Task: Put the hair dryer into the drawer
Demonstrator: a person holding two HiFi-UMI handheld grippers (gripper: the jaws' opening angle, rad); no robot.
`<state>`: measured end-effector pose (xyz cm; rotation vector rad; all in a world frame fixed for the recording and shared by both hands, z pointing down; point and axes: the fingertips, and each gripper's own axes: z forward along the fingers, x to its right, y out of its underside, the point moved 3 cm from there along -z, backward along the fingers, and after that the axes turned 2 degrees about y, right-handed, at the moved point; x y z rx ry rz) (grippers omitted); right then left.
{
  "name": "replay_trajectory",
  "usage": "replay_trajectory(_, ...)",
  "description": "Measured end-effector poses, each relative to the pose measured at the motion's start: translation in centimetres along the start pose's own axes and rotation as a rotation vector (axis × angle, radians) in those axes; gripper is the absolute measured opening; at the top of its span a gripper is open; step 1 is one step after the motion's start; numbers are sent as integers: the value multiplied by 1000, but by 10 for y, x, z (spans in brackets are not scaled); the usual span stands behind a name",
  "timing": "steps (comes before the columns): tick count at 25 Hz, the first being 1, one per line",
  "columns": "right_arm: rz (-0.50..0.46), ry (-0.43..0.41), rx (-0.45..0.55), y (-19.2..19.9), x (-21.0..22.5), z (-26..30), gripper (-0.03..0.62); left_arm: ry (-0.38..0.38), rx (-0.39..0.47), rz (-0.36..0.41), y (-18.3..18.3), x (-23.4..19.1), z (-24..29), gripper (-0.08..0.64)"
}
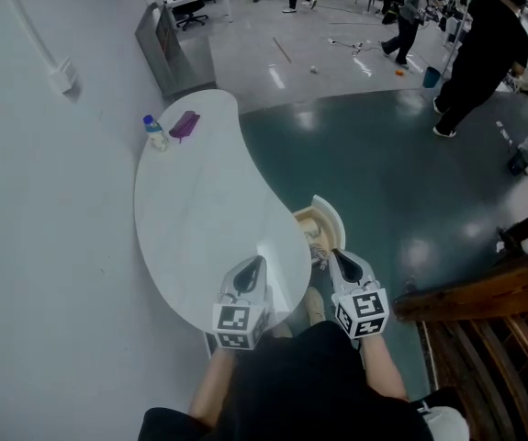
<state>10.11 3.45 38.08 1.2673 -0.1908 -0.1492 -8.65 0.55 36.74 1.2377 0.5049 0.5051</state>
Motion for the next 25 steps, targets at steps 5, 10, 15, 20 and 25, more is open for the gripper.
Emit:
replay_trajectory(5,1,0,-3,0,-1,0,5,2,-2,-1,0,-1,0,6)
replay_trajectory(10,2,-1,-6,-1,0,3,5,5,-3,-4,-1,-2,3,6)
replay_trajectory(15,5,-3,-5,-2,0,7,5,7,-1,-7,-1,-4,6,6)
replay_trajectory(20,5,-5,-2,-3,-1,11,5,6,-1,-6,0,-8,8,6)
replay_trajectory(25,3,-10,-2,-3,-4,16,5,2,0,-4,-2,-13,9,6)
